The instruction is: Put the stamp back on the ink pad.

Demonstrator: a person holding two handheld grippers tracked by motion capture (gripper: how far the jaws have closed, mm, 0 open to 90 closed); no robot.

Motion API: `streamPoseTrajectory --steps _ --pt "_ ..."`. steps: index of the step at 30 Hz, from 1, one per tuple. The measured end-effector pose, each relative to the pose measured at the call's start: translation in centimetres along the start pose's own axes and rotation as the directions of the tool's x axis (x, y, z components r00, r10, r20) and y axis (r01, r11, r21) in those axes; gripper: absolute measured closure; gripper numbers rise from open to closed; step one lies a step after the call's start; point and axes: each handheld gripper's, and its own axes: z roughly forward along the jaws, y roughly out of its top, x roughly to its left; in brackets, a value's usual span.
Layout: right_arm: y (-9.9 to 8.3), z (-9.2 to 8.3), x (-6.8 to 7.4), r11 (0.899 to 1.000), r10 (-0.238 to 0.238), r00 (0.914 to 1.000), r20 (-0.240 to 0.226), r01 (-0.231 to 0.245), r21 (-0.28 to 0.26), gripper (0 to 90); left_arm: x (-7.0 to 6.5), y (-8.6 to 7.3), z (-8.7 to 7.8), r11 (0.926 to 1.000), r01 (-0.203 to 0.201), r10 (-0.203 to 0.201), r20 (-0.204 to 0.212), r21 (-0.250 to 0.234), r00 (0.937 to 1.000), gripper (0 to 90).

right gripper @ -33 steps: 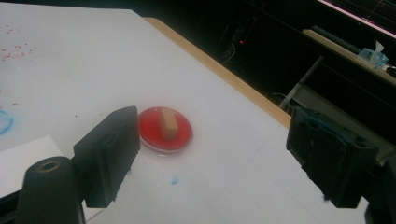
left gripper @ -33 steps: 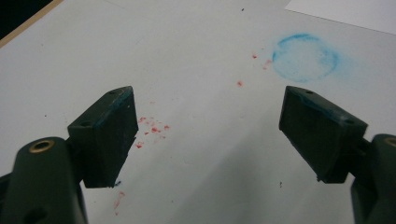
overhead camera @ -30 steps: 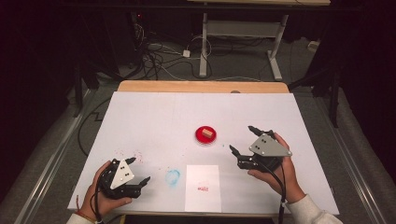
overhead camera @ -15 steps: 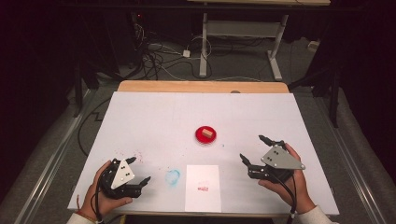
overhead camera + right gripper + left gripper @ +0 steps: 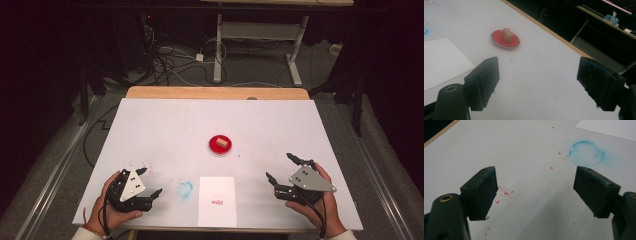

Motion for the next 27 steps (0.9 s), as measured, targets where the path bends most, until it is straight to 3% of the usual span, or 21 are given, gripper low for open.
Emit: streamPoseTrajectory --steps 8,19,27 --pt "-1.9 -0.7 -0.5 0.999 0.021 0.9995 0.025 -0.022 0.041 18.4 0.1 0.0 0.1 0.9999 0.013 -0.013 0.004 -0.005 0.9999 19.1" --pt "-4.9 -1.7 -0.8 0.994 0.069 0.9973 0.025 -0.071 0.082 18.5 0.2 0.1 0.1 0.9998 0.016 -0.016 -0.003 -0.009 0.9999 19.1" --pt "-5.2 -1.9 -0.6 0.994 0.066 0.9976 0.021 -0.067 0.090 19.3 0.0 0.3 0.0 0.9999 0.007 -0.007 -0.005 -0.008 1.0000 19.1"
